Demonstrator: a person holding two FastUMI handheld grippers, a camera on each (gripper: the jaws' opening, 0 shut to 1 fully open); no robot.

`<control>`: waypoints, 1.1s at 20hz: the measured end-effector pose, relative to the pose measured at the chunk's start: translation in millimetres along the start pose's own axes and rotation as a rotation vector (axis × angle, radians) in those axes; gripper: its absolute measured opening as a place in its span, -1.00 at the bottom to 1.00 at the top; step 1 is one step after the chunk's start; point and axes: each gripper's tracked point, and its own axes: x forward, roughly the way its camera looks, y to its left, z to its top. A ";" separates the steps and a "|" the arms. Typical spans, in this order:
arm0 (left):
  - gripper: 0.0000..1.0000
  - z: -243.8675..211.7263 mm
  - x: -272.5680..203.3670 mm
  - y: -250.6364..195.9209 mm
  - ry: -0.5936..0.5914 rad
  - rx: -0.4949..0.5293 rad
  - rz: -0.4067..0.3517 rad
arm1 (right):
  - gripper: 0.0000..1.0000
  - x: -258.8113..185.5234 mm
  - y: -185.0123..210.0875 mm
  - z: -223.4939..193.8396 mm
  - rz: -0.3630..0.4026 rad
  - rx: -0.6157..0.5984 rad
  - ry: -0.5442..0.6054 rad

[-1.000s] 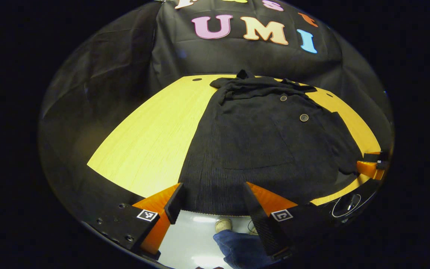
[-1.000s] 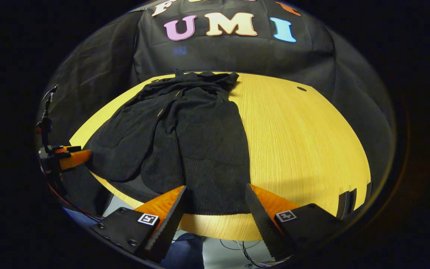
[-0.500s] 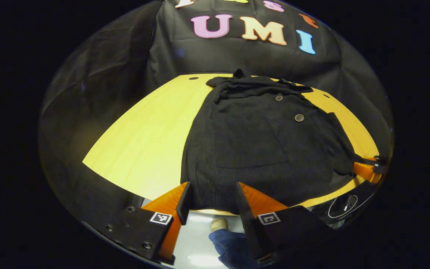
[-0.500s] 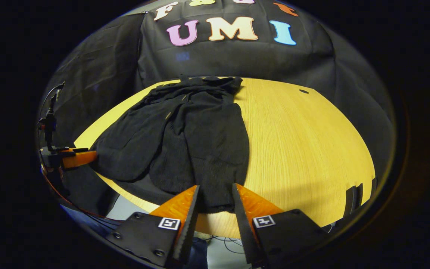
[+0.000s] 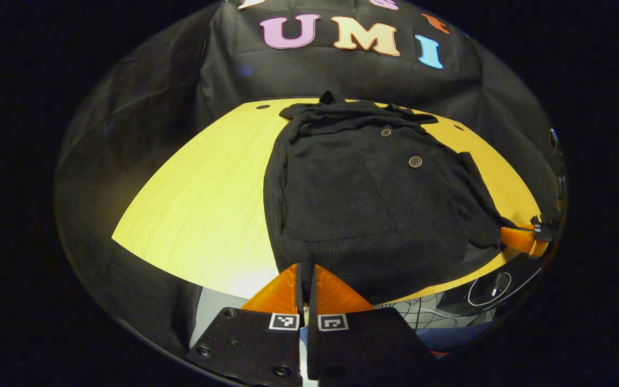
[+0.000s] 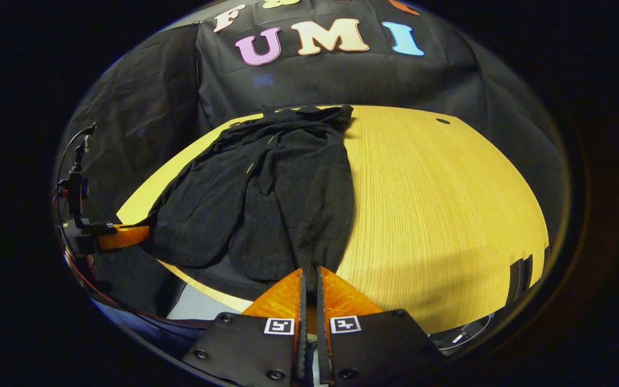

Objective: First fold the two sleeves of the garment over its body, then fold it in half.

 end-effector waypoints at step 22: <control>-1.00 238.8 29.9 -15.6 -0.297 -0.027 -0.219 | -0.91 3.9 0.2 209.8 -0.112 -0.023 -0.248</control>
